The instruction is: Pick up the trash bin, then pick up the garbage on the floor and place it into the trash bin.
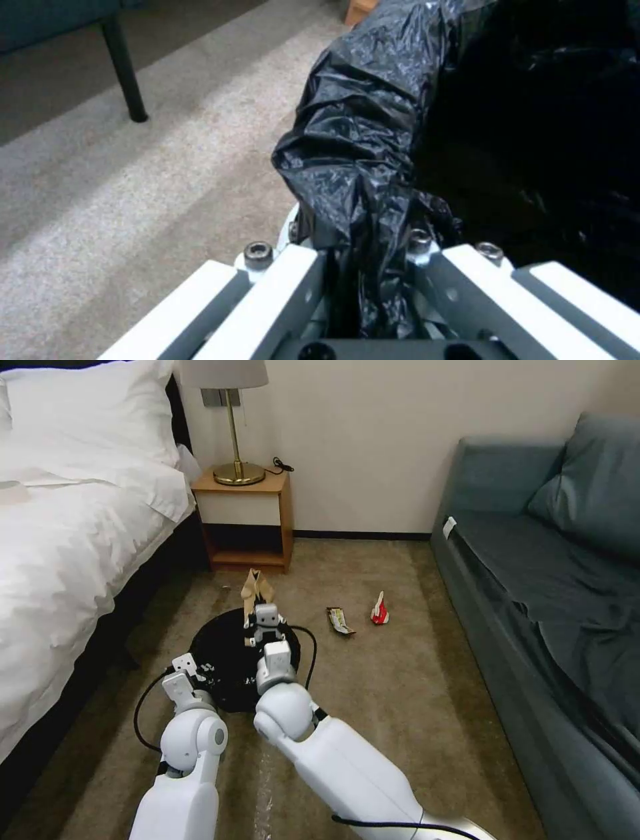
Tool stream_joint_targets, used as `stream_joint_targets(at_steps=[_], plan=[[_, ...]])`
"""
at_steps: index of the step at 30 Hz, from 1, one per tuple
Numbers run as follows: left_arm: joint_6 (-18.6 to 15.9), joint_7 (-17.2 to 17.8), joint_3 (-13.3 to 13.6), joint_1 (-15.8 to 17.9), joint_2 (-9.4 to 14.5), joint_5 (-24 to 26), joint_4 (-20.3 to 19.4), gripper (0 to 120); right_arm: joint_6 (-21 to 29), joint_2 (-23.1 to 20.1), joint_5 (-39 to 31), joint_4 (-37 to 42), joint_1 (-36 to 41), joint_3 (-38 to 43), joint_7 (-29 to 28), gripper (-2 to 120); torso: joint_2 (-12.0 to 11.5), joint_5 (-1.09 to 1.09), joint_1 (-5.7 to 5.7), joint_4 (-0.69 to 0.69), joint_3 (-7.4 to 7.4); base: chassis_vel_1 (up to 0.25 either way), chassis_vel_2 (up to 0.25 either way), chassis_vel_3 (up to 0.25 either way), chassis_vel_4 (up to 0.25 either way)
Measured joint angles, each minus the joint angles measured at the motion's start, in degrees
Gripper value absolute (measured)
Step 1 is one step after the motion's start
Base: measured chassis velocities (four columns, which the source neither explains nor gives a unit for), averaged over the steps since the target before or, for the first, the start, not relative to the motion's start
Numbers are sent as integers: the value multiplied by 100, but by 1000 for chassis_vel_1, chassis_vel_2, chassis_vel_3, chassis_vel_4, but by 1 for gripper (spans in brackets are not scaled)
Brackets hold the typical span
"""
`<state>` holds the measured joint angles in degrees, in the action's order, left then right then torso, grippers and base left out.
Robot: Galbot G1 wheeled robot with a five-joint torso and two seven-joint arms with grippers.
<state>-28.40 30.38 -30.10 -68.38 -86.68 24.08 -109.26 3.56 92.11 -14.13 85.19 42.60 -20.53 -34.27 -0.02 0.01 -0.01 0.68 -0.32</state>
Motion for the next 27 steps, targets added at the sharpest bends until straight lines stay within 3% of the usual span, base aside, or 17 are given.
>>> stream_joint_targets(at_steps=[12, 19, 22, 25, 27], plan=[[-5, 13, 38, 0, -73, -70, 4, 2, 24, 0, 26, -34, 143, -32, 44, 47, 0, 0, 0, 0, 0, 0, 0, 0, 0], [-14, 13, 3, 0, 11, -62, 1, 2, 8, -71, 33, 83, 133, 149, 51, 72, 0, -1, 0, -1, 0, 0, 0, 0, 0], [-14, 5, -29, 0, 84, -46, -1, 2, -90, -280, 21, 258, 189, 459, 156, 82, 0, -1, 0, 0, 0, 0, 0, 0, 0], [-2, -84, -63, -9, 239, 4, -45, 2, -321, -748, -18, 606, 483, 1238, 426, 97, 0, -2, 0, 0, 0, 0, 0, 0, 0], [9, -137, -64, -10, 292, 20, -58, 2, -353, -920, -63, 746, 660, 1556, 533, 99, 0, -2, 0, 0, 0, 0, 0, 0, 0]])
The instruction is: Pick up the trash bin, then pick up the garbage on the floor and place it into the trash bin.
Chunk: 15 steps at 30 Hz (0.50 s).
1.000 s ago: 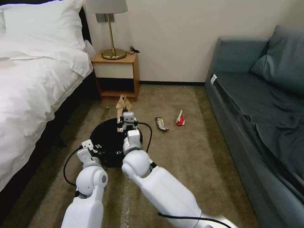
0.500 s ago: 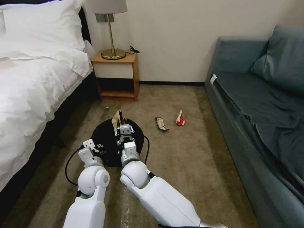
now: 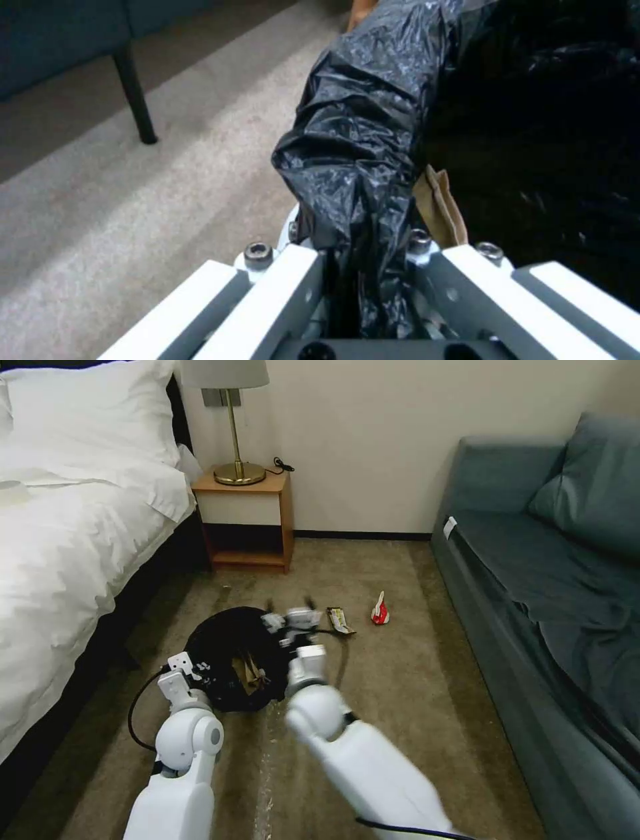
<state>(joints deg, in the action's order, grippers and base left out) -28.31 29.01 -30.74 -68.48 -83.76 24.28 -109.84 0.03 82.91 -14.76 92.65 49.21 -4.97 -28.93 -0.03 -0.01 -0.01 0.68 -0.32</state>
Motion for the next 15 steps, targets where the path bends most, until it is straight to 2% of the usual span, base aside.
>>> stream_joint_targets(at_steps=[1, 3, 7, 11, 15], plan=[[0, 0, 0, 0, 0, 0, 0, 2, 0, 0, 0, 0, 0, 0, 0, 99, 0, 0, 0, 0, 0, 0, 0, 0, 0], [43, -216, -25, 26, 65, -47, -7, 2, -354, -354, 32, 157, 498, 840, 580, 100, 0, 0, 0, 2, 0, 0, 0, 0, 0], [122, -447, -53, 20, 108, -144, -10, 2, -555, -482, -25, 157, 792, 1290, 775, 100, 0, 0, 0, 3, 0, 0, 0, 0, 0], [278, -863, -165, -33, 202, -388, -11, 2, -800, -615, -54, 95, 1212, 1873, 1059, 100, 0, 0, 0, 2, 0, 0, 0, 0, 0], [337, -988, -186, -19, 235, -471, -10, 2, -992, -636, 125, -25, 1360, 2159, 1236, 100, 0, 0, 0, 1, 0, 0, 0, 0, 0]])
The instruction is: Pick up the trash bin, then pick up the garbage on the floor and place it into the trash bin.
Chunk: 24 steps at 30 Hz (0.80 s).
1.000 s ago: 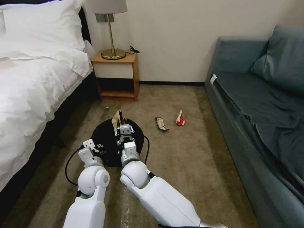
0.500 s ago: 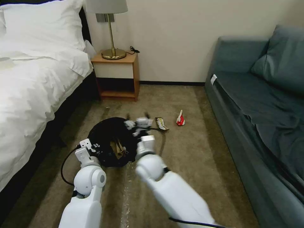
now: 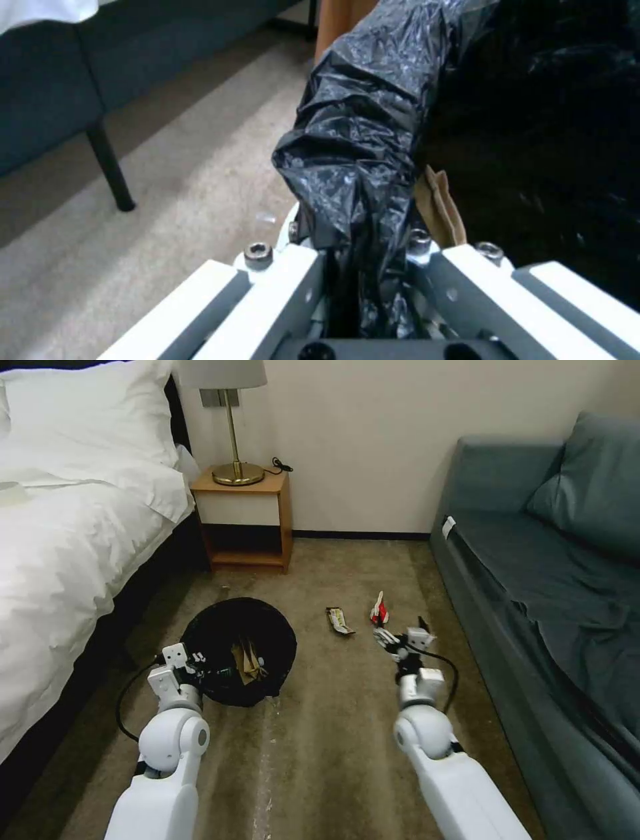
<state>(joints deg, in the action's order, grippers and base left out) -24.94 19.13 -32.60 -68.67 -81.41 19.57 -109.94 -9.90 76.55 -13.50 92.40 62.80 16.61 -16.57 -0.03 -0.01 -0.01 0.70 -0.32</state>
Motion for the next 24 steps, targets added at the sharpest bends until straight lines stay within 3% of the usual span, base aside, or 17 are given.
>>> stream_joint_targets(at_steps=[24], plan=[[61, 42, -45, -28, -1, 1, 9, 2, -134, 19, 236, -162, 141, 203, 184, 100, 0, 2, 0, -1, 0, 0, 0, 0, 0]])
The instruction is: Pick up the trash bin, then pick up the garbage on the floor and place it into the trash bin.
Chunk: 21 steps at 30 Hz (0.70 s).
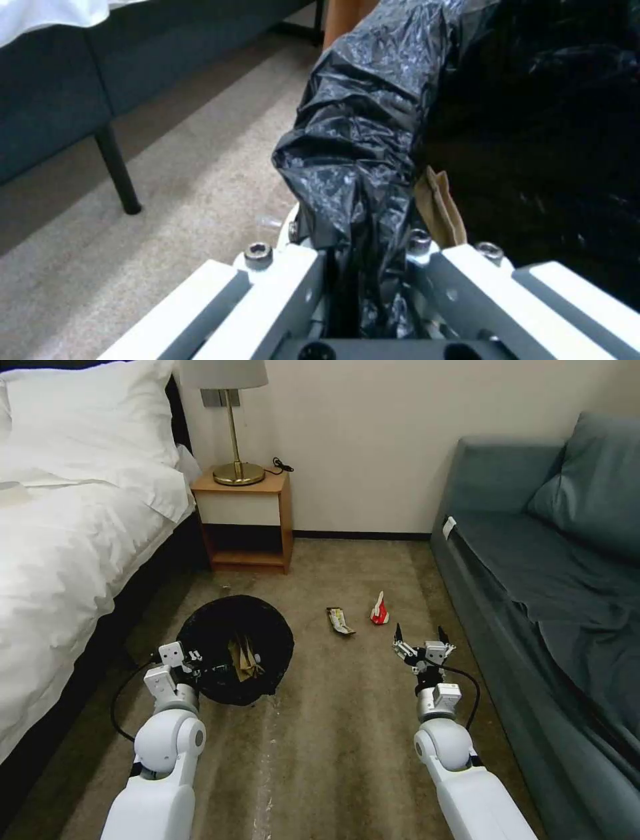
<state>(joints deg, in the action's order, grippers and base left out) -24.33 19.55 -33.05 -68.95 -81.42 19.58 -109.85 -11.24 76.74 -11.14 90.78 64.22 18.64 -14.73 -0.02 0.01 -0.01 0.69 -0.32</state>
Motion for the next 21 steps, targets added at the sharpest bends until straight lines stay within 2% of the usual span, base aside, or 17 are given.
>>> stream_joint_targets(at_steps=[21], plan=[[-20, 73, 23, -12, -40, -16, -11, 2, 13, 35, -6, 20, 117, -10, -20, 100, 0, 0, 0, 0, 0, -56, 58, 54, -54]])
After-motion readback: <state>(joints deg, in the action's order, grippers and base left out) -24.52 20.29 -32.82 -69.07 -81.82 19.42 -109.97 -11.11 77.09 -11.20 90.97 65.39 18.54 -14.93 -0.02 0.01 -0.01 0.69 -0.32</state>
